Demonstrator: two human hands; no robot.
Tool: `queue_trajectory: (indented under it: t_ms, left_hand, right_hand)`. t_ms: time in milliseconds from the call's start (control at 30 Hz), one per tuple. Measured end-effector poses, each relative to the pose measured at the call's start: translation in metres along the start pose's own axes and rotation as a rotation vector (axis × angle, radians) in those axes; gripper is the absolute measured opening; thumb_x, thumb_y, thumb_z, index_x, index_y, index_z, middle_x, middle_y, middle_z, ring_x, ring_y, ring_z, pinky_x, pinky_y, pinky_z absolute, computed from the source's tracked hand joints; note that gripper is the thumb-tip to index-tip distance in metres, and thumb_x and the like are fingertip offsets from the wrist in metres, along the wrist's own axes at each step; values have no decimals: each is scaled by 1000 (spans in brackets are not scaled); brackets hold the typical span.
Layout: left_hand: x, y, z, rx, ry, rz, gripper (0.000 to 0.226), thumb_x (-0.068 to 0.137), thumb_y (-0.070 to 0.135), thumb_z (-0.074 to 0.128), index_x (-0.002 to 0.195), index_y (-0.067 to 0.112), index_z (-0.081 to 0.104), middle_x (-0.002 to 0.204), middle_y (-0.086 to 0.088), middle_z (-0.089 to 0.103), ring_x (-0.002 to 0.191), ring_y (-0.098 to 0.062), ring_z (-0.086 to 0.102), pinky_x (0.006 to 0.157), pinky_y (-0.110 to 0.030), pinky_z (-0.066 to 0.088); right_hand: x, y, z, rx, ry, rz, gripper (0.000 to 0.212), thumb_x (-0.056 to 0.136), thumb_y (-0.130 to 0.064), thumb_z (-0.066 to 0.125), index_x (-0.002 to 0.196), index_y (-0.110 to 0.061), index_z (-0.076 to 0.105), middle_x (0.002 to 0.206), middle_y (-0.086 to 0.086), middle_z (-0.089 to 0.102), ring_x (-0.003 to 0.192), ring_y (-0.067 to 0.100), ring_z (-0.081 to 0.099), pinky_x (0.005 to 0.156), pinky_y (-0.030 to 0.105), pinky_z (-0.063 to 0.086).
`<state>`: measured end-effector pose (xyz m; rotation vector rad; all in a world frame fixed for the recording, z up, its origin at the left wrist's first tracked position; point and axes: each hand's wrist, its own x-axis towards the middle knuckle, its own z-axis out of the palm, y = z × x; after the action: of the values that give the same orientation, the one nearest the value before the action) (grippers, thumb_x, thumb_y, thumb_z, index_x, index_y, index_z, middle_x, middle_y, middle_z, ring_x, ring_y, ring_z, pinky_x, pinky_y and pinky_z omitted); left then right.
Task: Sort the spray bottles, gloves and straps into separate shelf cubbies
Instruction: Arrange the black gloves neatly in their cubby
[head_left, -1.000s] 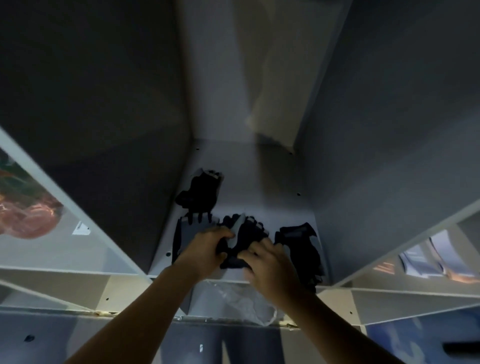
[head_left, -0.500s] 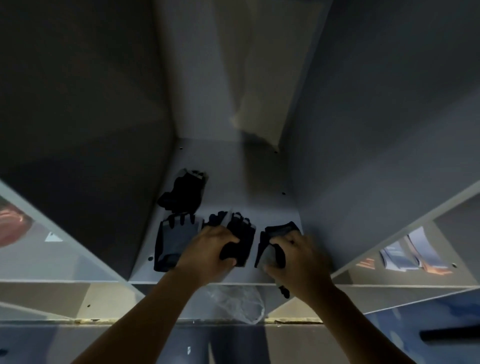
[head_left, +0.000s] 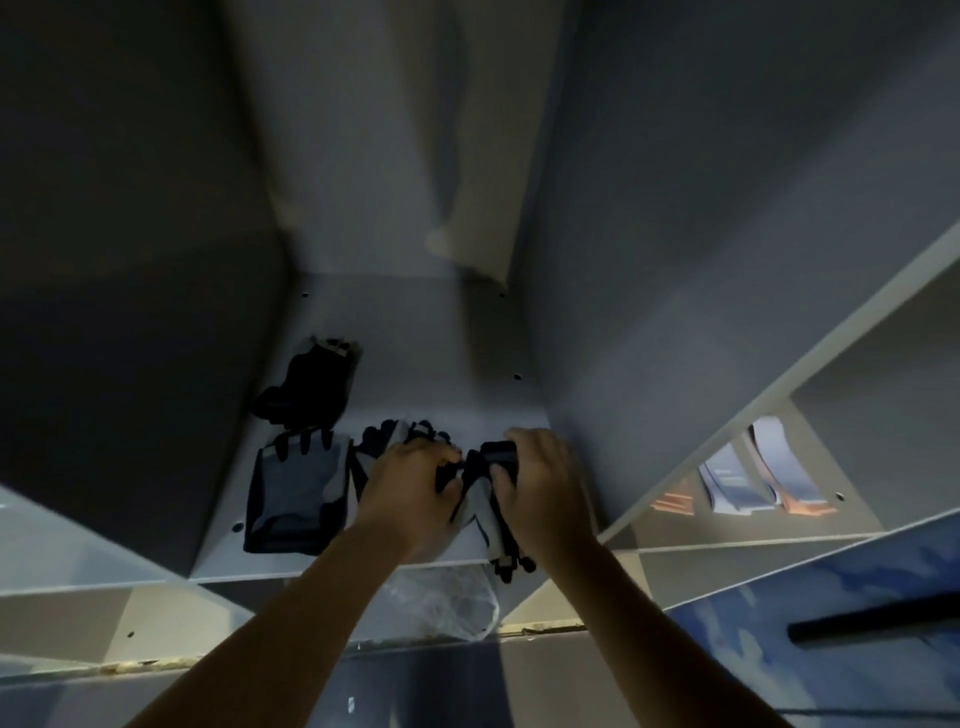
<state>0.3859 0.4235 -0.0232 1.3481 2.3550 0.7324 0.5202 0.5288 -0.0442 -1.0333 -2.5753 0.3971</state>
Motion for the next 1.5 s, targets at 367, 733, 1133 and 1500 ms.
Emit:
queue_trajectory:
  t_ms: [367,733,1133,1500]
  left_hand:
    - [32,-3,25,-172,-16,-157,26,88,21,69,113,19,67,96,1,74,95,-15,68,90,-35,56]
    - [32,2,27,-147,-24,-142,22,83,20,66,105,21,71,95,0,75,92,-16,69,83,-36,58]
    - [28,-32,-7,135,146,-56,21,87,27,66,108,26,69,110,1,67,107,-23,54,91,-34,48]
    - [12,-65,-31,214,163,-181,30,90,29,62,120,25,62,119,-4,65,111,-27,54,93,-37,46]
  right_hand:
    - [67,7,-18,-196,-465,15,11,88,-19,72,93,-9,72,101,12,69,99,28,64,88,33,54]
    - [88,0,-15,-459,-447,-109,28,90,-8,65,117,-12,60,114,12,64,112,34,57,83,38,51]
    - [101,6,2,-437,-307,-122,7,93,-13,60,100,-11,63,104,12,65,96,28,59,68,31,44]
    - [38,-45,6,181,-279,42,34,87,-42,68,105,-13,65,102,7,62,90,23,60,74,30,51]
